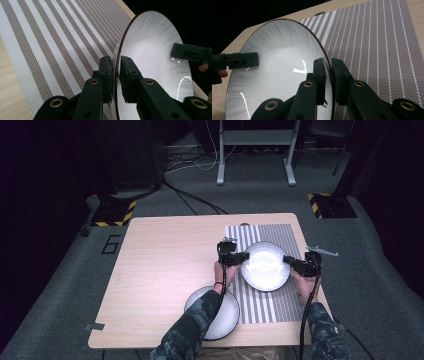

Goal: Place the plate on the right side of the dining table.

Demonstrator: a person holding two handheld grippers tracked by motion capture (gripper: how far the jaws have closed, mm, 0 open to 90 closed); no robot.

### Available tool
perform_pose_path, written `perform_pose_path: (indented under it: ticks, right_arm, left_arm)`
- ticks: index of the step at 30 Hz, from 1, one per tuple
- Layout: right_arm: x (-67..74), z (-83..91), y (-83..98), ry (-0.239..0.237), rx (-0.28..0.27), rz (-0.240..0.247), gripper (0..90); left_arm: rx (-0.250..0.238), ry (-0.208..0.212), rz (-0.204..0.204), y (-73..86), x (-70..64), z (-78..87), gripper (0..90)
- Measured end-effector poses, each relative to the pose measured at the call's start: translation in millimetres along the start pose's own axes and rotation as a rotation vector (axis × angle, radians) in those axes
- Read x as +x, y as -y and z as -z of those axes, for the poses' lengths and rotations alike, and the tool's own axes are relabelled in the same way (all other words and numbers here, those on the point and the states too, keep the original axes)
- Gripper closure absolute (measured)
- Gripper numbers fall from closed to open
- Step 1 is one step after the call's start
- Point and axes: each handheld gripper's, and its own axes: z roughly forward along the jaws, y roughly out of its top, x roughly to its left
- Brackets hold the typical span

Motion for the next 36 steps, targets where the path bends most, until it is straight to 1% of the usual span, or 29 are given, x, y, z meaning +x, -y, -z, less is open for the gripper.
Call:
perform_pose_path:
  ticks: [3,4,7,8,10,12,13,16,23,26,28,32,33,36]
  right_arm:
    - [-2.1,-2.5,1.0,0.008,0.008,-0.001,82.1]
    - [-2.5,-3.1,1.1,0.008,0.008,-0.004,82.1]
    - [-4.1,-4.6,2.7,0.008,0.015,-0.025,82.1]
    - [-4.5,-5.2,3.3,0.01,0.015,-0.027,82.1]
    - [-5.7,-7.3,4.7,0.014,0.017,-0.039,82.1]
    - [-7.6,-8.8,5.5,0.017,0.013,-0.039,82.0]
    - [-8.5,-10.1,6.3,0.016,0.015,-0.054,82.2]
    - [-8.6,-11.2,6.7,0.022,0.016,-0.062,82.1]
    - [-12.2,-15.5,7.7,0.032,0.019,-0.063,82.7]
    - [-12.9,-16.8,7.9,0.037,0.023,-0.064,83.0]
    - [-12.7,-18.3,8.6,0.05,0.033,-0.082,83.1]
    - [-13.0,-19.3,9.3,0.053,0.037,-0.086,83.4]
    - [-13.1,-19.7,9.5,0.06,0.04,-0.084,83.6]
    - [-14.0,-21.4,10.0,0.067,0.042,-0.079,83.8]
  left_arm:
    - [0.003,-0.005,0.014,0.8,1.5,-2.8,79.4]
    - [0.001,-0.007,0.026,1.2,2.0,-4.0,79.4]
    - [-0.002,-0.013,0.036,1.8,3.1,-6.4,79.4]
    - [-0.007,-0.021,0.042,2.2,2.6,-7.9,79.3]
    - [0.001,-0.031,0.041,1.3,2.3,-9.5,79.2]
    - [0.004,-0.039,0.036,0.1,1.8,-11.0,79.2]
    - [0.006,-0.043,0.04,-0.4,2.0,-12.0,79.1]
    - [0.011,-0.052,0.049,-0.6,3.2,-15.0,78.9]
    - [0.023,-0.065,0.064,-1.2,4.8,-20.6,78.8]
    - [0.04,-0.07,0.074,-1.9,5.8,-22.7,78.7]
    - [0.048,-0.073,0.078,-1.8,6.6,-24.1,78.6]
    - [0.058,-0.073,0.101,-1.0,9.3,-27.3,78.7]
    - [0.059,-0.075,0.106,-0.8,9.7,-28.0,78.7]
    - [0.069,-0.081,0.114,-0.7,10.8,-30.5,78.7]
